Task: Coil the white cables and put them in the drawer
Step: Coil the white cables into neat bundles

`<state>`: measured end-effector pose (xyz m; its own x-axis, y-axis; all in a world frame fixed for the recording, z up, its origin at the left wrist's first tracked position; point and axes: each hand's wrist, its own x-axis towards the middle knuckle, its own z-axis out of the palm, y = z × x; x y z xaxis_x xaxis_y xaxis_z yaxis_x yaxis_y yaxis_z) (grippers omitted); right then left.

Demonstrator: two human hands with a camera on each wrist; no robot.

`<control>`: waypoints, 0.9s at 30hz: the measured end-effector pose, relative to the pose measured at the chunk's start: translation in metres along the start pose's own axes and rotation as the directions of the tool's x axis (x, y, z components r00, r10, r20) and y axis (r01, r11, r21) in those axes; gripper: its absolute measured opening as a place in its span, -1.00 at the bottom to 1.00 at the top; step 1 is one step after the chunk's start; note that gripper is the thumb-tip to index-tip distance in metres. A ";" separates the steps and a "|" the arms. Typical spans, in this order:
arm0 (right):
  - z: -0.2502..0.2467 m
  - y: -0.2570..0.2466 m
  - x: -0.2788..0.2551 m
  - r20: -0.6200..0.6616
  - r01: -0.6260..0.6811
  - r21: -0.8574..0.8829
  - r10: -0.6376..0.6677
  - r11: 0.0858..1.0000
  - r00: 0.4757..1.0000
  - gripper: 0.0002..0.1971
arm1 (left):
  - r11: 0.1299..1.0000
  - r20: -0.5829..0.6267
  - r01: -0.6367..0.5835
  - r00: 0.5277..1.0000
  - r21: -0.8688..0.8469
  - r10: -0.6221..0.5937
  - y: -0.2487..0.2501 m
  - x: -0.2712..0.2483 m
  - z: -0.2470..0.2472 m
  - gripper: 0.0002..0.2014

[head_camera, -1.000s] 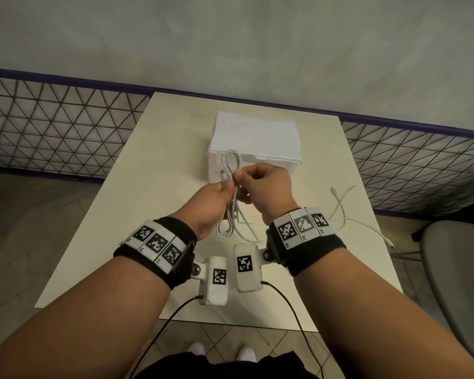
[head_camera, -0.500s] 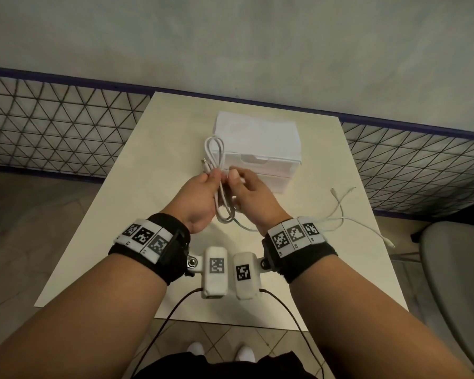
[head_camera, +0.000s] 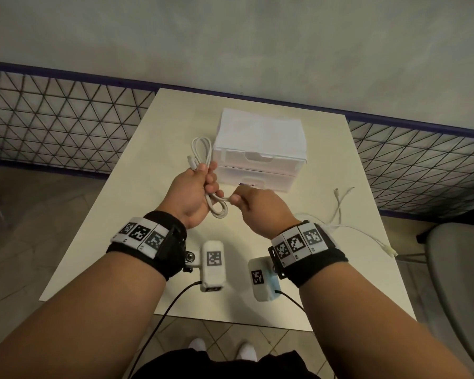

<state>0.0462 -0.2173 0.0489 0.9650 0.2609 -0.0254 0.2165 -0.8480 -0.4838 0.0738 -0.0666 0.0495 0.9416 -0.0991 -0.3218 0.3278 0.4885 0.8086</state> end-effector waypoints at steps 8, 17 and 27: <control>0.001 0.000 -0.002 0.139 -0.022 -0.062 0.030 0.998 0.990 -0.59 | 0.930 -0.149 -0.014 0.988 -0.368 -0.044 0.009 0.018 -0.005 -0.71; 0.002 0.000 -0.009 0.246 -0.066 -0.132 0.097 0.989 0.964 -0.57 | 0.882 -0.297 -0.131 0.955 -0.454 -0.011 0.006 0.023 -0.008 -0.73; 0.001 -0.007 -0.012 0.127 -0.038 0.021 0.035 0.999 0.991 -0.71 | 0.918 -0.400 -0.210 0.914 -0.337 0.063 0.006 0.024 0.001 -0.75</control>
<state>0.0329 -0.2145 0.0517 0.9454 0.2874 -0.1536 0.1761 -0.8473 -0.5011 0.0984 -0.0670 0.0474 0.8509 0.2867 -0.4403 0.0767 0.7612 0.6439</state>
